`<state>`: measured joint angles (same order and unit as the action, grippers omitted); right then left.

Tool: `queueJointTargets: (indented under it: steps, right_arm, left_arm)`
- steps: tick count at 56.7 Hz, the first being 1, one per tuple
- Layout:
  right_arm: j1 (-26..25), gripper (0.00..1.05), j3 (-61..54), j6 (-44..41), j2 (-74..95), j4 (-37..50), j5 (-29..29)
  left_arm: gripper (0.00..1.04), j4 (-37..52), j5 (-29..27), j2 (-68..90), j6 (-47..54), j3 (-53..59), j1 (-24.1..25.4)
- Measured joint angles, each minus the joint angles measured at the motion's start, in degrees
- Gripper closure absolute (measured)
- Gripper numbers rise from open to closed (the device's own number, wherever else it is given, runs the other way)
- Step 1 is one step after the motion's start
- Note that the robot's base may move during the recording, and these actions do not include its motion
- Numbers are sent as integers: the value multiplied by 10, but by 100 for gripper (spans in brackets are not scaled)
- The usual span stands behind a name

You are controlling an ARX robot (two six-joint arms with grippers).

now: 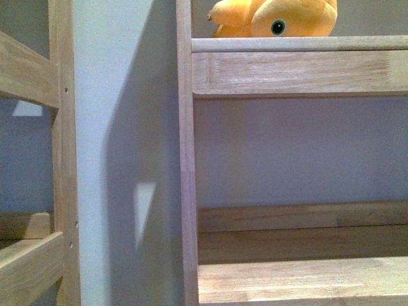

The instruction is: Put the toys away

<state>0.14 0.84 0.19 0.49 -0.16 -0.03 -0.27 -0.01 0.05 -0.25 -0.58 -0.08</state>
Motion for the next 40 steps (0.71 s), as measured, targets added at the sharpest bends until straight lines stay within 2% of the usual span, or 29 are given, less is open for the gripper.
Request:
queueJointTargets:
  steps: [3,7,40]
  right_arm:
    - [0,15,0,0,0,0,0]
    - [0,5,0,0,0,0,0]
    - [0,7,0,0,0,0,0]
  left_arm:
    - [6,0,0,0,0,0,0]
    - [6,0,0,0,0,0,0]
    - [6,0,0,0,0,0,0]
